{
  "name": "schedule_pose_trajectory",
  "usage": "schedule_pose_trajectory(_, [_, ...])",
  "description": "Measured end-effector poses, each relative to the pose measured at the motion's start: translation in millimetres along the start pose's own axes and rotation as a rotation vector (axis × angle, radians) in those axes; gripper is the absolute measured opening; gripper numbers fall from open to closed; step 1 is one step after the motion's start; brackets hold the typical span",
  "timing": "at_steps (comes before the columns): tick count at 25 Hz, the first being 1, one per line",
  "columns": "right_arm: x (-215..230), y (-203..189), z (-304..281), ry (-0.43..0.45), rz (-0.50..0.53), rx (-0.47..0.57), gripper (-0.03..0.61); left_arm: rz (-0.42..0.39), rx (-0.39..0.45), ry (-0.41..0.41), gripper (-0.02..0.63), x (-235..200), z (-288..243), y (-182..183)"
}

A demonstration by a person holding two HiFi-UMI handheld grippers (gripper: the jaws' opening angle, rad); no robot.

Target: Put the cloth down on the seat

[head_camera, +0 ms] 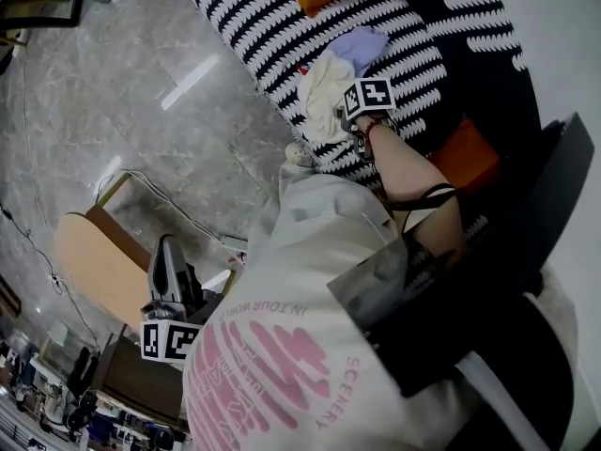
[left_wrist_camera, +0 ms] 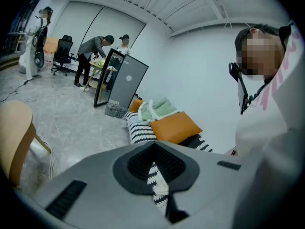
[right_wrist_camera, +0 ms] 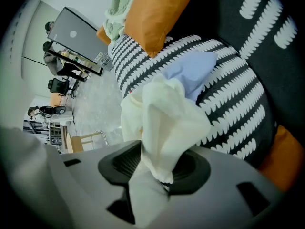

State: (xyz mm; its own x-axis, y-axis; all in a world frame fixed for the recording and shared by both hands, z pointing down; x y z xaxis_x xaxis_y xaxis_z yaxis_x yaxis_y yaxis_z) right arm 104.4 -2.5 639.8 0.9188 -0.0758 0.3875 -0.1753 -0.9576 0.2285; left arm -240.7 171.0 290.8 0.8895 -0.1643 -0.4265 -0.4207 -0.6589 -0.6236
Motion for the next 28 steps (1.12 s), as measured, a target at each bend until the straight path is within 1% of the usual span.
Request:
schedule_pose_trajectory(4, [9.0,-16.5,-3.8,-0.036,-0.042,0.051,0.206,-0.016,0.005,-0.039,0.008,-11.9,5.4,-14.4])
schedule_pose_trajectory(6, [10.6,-24.4,-2.6,-0.043,-0.081,0.088,0.231,-0.02,0.012,-0.06,0.008,-20.3,8.3,-18.8])
schedule_pose_trajectory(8, [11.0,-31.6,3.4,-0.046,-0.135,0.142,0.244,-0.026,0.017,-0.087,0.008,-28.2,10.5,-17.1])
schedule_pose_trajectory(11, [12.7,-43.5,14.8,-0.035,-0.238,0.23,0.247,-0.051,0.017,-0.122,0.008,-37.9,15.9,-8.5])
schedule_pose_trajectory(16, [13.8,-68.1,39.5,0.043,-0.475,0.394,0.247,-0.089,0.003,-0.189,0.008,-69.9,23.3,-1.3])
schedule_pose_trajectory(18, [10.5,-84.6,55.6,0.089,-0.555,0.469,0.247,-0.109,0.005,-0.221,0.008,-73.1,29.3,5.1])
schedule_pose_trajectory(19, [6.7,-92.6,63.9,0.128,-0.591,0.51,0.247,-0.118,0.007,-0.236,0.008,-72.4,32.9,7.5])
schedule_pose_trajectory(21, [-5.0,-102.0,83.6,0.236,-0.636,0.609,0.245,-0.139,0.01,-0.269,0.008,-68.8,36.1,9.9])
schedule_pose_trajectory(22, [-13.6,-101.8,95.1,0.292,-0.632,0.66,0.245,-0.149,0.013,-0.287,0.008,-67.0,35.1,10.6])
schedule_pose_trajectory(23, [-24.3,-99.2,106.9,0.338,-0.607,0.704,0.245,-0.158,0.016,-0.304,0.008,-65.7,33.4,11.7])
schedule_pose_trajectory(26, [-69.9,-89.5,141.1,0.453,-0.466,0.802,0.244,-0.176,0.021,-0.348,0.008,-63.6,32.5,15.5])
schedule_pose_trajectory(28, [-108.2,-88.6,163.8,0.558,-0.376,0.876,0.237,-0.198,0.017,-0.377,0.008,-62.4,35.4,17.9])
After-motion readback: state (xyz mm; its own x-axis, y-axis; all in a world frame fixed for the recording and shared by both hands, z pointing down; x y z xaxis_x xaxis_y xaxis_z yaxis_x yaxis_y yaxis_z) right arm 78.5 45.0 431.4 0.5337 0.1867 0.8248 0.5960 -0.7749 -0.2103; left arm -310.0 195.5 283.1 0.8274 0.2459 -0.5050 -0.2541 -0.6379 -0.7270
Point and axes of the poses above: the fingertips, and each gripper's own axes: z backward along the fingers, x to its right, y out of its top, the point moved 4 cm from there along z, backward along the fingers, and after that the axes turned 9 degrees about -x, right-handed, at the moved point
